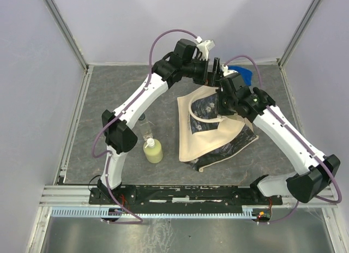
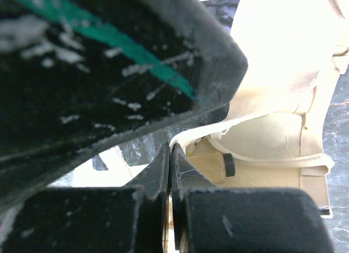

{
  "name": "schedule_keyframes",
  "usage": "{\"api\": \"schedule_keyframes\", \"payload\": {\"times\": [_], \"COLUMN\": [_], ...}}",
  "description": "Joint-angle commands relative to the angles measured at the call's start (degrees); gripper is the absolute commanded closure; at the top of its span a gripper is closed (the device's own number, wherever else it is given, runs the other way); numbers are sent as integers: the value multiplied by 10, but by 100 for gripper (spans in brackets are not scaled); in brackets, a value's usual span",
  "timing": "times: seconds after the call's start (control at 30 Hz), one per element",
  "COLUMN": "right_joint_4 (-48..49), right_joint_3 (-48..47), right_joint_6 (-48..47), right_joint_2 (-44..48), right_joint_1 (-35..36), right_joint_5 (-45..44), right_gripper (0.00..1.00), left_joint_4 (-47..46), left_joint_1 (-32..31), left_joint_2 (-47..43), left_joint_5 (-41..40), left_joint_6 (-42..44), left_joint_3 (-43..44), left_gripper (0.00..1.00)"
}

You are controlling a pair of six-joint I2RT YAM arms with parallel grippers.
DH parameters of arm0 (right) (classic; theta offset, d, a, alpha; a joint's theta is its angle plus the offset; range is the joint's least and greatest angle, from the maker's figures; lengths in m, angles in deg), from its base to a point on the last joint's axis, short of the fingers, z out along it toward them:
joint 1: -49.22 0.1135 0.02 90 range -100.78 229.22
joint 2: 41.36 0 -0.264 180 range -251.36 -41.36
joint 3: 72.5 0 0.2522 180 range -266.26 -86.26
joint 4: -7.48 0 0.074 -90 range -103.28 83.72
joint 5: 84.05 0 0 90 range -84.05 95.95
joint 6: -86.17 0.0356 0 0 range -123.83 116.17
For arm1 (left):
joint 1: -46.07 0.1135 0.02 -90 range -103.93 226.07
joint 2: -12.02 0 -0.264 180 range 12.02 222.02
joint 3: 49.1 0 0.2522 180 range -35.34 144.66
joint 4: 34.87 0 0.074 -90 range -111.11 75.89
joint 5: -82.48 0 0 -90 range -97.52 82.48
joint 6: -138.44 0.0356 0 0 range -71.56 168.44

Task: Place the personal care products into the canvas bag
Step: Adjust the canvas bag at the center of the board.

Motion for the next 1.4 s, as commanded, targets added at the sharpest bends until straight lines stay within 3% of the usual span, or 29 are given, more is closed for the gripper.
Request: {"api": "schedule_keyframes", "payload": {"times": [0.0, 0.2, 0.97, 1.03, 1.13, 1.2, 1.23, 1.37], "right_joint_4": [79, 197, 260, 258, 253, 250, 249, 238], "right_joint_3": [-25, 70, 152, 151, 149, 148, 149, 144], "right_joint_6": [-48, -80, -111, -111, -111, -111, -112, -116], "right_joint_2": [25, 86, 138, 136, 135, 137, 138, 135], "right_joint_1": [39, 39, 39, 39, 39, 40, 39, 38], "right_joint_5": [39, 19, -43, -45, -49, -54, -58, -71], "right_gripper": [99, 100, 99, 100, 99, 100, 100, 100], "left_joint_4": [-41, -66, -51, -47, -42, -38, -37, -36], "left_joint_1": [-54, -57, -64, -66, -66, -66, -66, -66], "left_joint_2": [19, 18, 8, 10, 13, 15, 16, 17], "left_joint_5": [56, 74, 46, 39, 30, 25, 23, 18], "left_joint_6": [-10, -31, -24, -14, -12, -10, -10, -10], "left_joint_3": [15, 15, -3, -1, 8, 13, 16, 19], "left_gripper": [0, 0, 3, 20, 69, 90, 96, 97]}}
